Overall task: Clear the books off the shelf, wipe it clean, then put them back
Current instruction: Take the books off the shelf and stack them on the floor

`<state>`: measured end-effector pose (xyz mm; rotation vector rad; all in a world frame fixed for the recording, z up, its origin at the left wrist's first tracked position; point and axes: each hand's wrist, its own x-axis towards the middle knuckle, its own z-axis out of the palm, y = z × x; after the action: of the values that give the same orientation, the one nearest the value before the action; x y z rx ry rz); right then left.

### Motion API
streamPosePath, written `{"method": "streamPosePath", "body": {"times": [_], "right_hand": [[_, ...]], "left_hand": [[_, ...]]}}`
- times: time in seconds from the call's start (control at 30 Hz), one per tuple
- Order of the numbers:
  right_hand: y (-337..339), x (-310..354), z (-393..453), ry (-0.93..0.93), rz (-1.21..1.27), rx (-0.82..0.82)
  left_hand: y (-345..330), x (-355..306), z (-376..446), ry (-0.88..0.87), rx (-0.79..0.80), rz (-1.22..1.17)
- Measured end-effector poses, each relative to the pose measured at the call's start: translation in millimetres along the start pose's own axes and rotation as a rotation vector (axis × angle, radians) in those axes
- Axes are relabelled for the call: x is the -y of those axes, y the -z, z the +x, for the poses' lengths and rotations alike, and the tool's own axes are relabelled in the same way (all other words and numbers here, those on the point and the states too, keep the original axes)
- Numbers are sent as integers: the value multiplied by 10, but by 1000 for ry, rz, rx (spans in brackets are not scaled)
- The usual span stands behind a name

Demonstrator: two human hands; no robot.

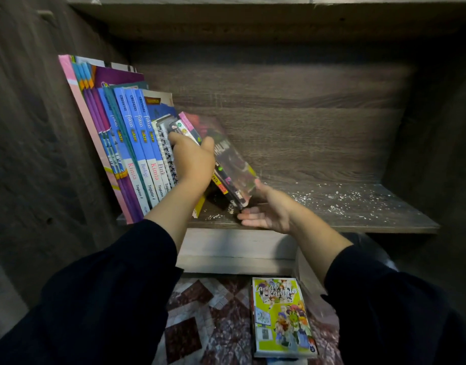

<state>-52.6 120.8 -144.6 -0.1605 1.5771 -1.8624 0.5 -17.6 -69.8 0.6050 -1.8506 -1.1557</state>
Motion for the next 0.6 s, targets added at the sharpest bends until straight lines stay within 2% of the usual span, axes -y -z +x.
{"method": "streamPosePath", "body": {"times": [0.17, 0.23, 0.3, 0.37, 0.43, 0.6], "right_hand": [[239, 47, -236, 50, 423, 12], [379, 24, -368, 29, 460, -3], [493, -19, -523, 4, 312, -37], [549, -65, -714, -15, 65, -60], [574, -130, -881, -47, -144, -32], [608, -426, -1150, -177, -418, 50]], "left_hand": [[130, -131, -147, 195, 146, -226], [204, -148, -266, 262, 232, -292], [277, -166, -413, 303, 289, -349], [339, -178, -595, 343, 316, -382], [380, -121, -752, 386, 350, -379], [465, 171, -1101, 492, 361, -340]]}}
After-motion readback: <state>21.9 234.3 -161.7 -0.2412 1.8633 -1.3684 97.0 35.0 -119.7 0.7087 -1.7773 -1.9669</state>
